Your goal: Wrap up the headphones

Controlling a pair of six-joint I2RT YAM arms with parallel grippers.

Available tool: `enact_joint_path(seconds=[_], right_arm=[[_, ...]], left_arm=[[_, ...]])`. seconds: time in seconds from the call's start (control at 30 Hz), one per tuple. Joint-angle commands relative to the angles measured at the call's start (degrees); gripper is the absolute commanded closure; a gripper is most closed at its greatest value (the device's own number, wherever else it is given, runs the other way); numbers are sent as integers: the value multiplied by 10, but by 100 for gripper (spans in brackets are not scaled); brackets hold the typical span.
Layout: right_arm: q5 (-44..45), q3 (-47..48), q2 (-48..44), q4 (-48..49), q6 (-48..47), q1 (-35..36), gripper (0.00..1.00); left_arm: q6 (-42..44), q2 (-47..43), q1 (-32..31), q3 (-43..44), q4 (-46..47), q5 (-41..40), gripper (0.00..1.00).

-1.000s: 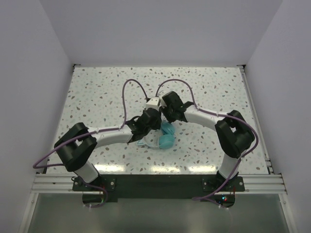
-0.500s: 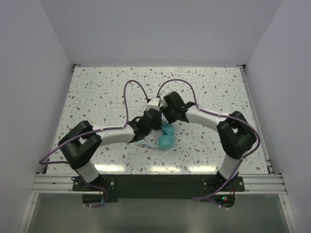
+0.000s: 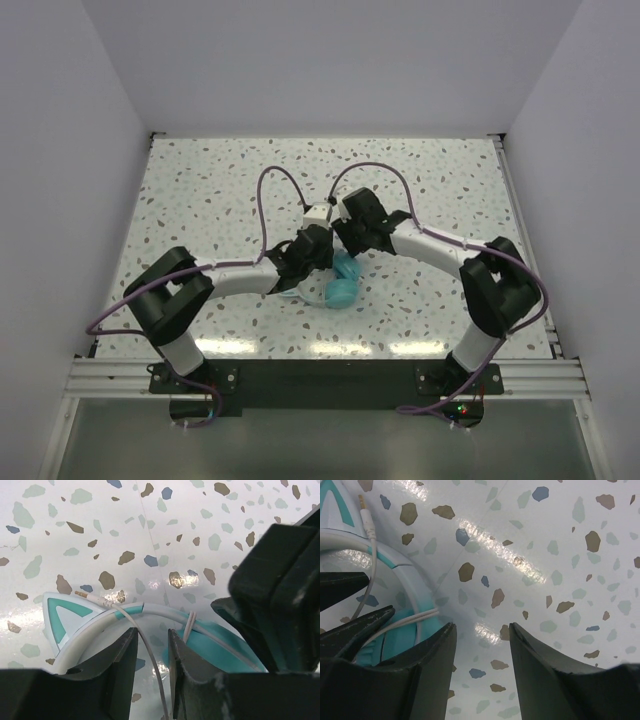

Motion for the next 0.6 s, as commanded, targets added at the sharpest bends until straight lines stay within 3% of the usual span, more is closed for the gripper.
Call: enact_joint_path(seconds=[0.0, 0.3, 0.57], right_arm=[[16, -4, -43, -12, 27, -11, 49], [3, 12, -72, -25, 50, -21, 49], [-7, 19, -82, -30, 60, -21, 56]], left_arm=[[-11, 7, -7, 19, 23, 10, 65], [-10, -4, -7, 21, 24, 8, 66], [-3, -9, -7, 25, 18, 8, 81]])
